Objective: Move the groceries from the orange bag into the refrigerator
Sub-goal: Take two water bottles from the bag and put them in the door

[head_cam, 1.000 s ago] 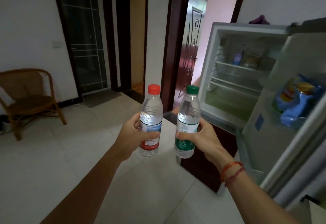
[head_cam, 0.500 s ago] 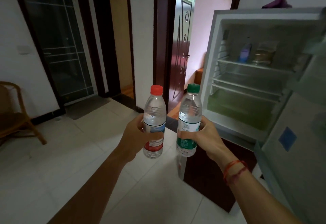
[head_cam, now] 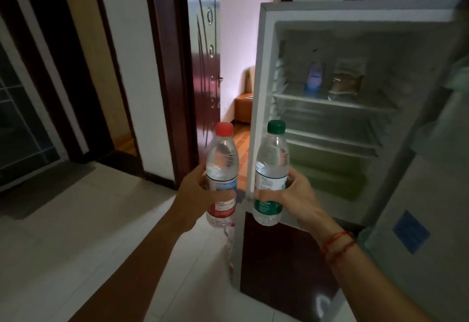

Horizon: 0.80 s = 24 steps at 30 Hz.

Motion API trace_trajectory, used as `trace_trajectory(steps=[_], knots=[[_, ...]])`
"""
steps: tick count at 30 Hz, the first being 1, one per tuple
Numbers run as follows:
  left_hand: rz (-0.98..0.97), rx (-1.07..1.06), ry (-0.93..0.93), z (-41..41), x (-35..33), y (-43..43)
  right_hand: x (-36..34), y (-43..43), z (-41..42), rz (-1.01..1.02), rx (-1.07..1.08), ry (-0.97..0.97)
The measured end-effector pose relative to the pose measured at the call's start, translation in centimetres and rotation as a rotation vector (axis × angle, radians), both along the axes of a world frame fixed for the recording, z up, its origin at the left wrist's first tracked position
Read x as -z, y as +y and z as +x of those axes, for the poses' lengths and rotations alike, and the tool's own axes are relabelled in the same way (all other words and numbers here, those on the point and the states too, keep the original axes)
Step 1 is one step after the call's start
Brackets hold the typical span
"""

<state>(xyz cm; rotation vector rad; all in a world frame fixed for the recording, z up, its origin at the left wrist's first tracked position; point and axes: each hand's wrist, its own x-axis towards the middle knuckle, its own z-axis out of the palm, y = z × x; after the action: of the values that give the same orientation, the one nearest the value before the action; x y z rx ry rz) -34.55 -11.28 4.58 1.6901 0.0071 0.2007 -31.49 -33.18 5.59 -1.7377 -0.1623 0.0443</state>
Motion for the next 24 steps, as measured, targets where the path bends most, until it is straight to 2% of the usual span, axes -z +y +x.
trace_trajectory(steps=[13,19,24], knots=[[-0.025,0.576,0.048,19.2,1.6,-10.1,0.4,-8.6,5.8,-0.066,0.551,0.000],[-0.058,0.890,0.095,23.7,2.1,-14.1,0.7,-9.2,5.2,-0.104,0.867,0.049],[-0.067,1.113,0.119,23.9,2.9,-18.0,1.1,-9.1,1.5,-0.124,1.115,0.075]])
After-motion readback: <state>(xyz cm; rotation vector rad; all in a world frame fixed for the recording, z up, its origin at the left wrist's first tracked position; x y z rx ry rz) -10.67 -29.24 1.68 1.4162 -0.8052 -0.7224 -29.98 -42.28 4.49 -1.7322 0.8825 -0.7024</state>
